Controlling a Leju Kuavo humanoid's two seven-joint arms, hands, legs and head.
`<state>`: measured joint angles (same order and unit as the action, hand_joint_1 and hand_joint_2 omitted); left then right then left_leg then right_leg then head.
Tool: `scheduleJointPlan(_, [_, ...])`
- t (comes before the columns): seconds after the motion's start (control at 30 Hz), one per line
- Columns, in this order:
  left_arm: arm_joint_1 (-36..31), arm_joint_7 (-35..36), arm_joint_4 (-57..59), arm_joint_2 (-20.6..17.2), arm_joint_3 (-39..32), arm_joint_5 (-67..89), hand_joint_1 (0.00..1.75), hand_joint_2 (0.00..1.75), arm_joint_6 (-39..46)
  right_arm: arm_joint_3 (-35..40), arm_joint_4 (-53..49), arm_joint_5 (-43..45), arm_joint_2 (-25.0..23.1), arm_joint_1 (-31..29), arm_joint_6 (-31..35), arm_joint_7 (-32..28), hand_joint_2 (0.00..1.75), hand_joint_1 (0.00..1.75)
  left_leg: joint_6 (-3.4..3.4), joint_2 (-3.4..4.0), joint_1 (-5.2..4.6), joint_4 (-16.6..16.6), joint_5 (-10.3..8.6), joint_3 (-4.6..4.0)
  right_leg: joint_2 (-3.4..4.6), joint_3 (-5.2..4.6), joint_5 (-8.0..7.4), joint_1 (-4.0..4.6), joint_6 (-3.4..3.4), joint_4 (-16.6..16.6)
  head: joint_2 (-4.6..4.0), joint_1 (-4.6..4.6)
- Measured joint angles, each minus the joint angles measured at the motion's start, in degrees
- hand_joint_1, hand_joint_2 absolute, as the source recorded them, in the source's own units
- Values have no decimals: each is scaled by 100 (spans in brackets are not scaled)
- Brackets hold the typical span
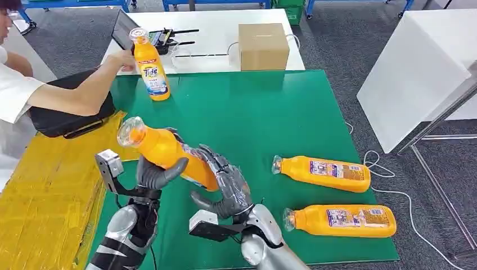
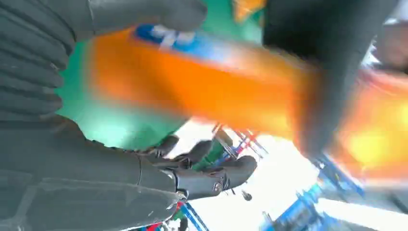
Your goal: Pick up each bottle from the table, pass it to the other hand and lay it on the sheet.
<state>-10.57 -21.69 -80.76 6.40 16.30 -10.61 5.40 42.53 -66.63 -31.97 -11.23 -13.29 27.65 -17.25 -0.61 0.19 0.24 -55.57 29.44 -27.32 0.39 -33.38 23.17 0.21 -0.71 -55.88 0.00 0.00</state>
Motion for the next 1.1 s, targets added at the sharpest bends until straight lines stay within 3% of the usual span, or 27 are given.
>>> scheduleJointPlan(0.13, [-18, -233, -11, -7, -59, 1402, 175, 175, 1572, -251, -898, 640, 201, 379, 46, -314, 0, 0, 0, -20, 0, 0, -1, -13, -17, -6, 2, 2, 1, 2, 0, 4])
scheduleJointPlan(0.4, [-44, -128, 175, -18, -63, 4164, 175, 175, 3297, -754, -2312, 1035, 483, 873, -234, -586, 0, 0, -1, -10, -2, 0, 0, -11, -11, -6, 1, -2, 1, 3, 0, 4])
scheduleJointPlan(0.53, [-51, 826, 194, -13, -484, 8307, 175, 175, 3429, -981, -2798, 1179, 590, 1040, -300, -675, 0, 0, -1, -11, -1, 0, 0, -11, -10, -6, 1, -2, 1, 3, 0, 4])
scheduleJointPlan(0.57, [-50, 1083, 208, -33, -582, 9123, 175, 175, 3432, -1038, -2899, 1210, 621, 1078, -324, -682, 175, 0, -1, -9, -1, 0, 0, -10, -9, -7, 1, -2, 1, 3, 0, 4])
scheduleJointPlan(0.63, [-90, 1665, 309, -105, -697, 10084, 175, 175, 3434, -1163, -3097, 1261, 675, 1160, -357, -693, 175, 0, -1, -8, -1, 0, 0, -9, -6, -7, 1, -1, 1, 3, 0, 4])
scheduleJointPlan(0.73, [-205, 2573, 529, -289, -710, 10029, 175, 175, 3366, -1320, -3335, 1293, 726, 1262, -389, -701, 175, 0, 0, -10, 1, 0, -1, -7, -7, -7, 1, 3, 1, 2, 0, 4])
scheduleJointPlan(0.83, [-646, 4745, 893, -982, 48, 10044, 175, 175, 2853, -1523, -3550, 1391, 745, 1377, -387, -697, 175, 0, 1, -6, 5, 0, -2, -5, -4, -9, 0, 10, 2, 1, 0, 2])
scheduleJointPlan(0.87, [-798, 5055, 1041, -1190, 320, 10046, 175, 175, 2795, -1589, -3606, 1420, 756, 1422, -387, -693, 175, 0, 2, -8, 5, 0, -2, -5, -6, -8, 0, 10, 2, -2, 0, -2])
scheduleJointPlan(1.1, [-1471, 5266, 2209, -1912, 1460, 10050, 175, 175, 2321, -1945, -3828, 1595, 774, 1576, -457, -684, 175, 0, 3, 22, 5, 0, -4, -6, 17, -10, 0, 7, 2, -8, 0, 5])
